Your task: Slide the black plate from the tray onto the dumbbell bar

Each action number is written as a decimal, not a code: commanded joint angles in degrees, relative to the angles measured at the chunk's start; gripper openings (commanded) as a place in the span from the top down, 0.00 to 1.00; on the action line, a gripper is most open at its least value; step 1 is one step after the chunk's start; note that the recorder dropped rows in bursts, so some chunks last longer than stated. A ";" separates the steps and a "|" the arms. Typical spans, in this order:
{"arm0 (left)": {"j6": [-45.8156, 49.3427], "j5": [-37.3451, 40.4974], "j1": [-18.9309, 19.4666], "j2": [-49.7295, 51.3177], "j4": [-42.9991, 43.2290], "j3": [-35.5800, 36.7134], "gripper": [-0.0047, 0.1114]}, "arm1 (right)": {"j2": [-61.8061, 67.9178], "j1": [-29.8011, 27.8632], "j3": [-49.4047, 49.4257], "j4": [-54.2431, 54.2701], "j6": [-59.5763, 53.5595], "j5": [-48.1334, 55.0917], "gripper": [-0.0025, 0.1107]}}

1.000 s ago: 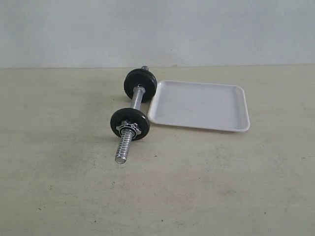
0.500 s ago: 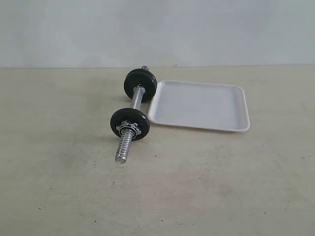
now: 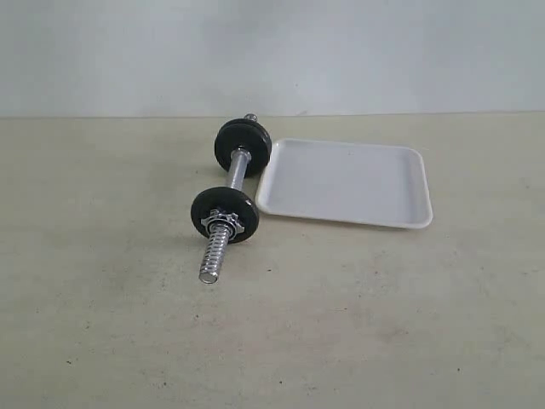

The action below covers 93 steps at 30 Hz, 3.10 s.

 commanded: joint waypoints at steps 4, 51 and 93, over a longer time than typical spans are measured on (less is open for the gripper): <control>-0.45 0.00 0.21 -0.15 -0.61 0.19 0.92 | -1.74 0.04 0.30 -2.11 -2.50 4.68 0.98; -0.45 0.00 0.21 -0.15 -0.61 0.19 0.92 | -2.92 -8.37 12.47 -99.24 91.94 29.32 0.98; -0.45 0.00 0.08 -0.13 -0.61 0.19 0.92 | -2.92 -6.82 12.47 -100.33 88.51 29.67 0.98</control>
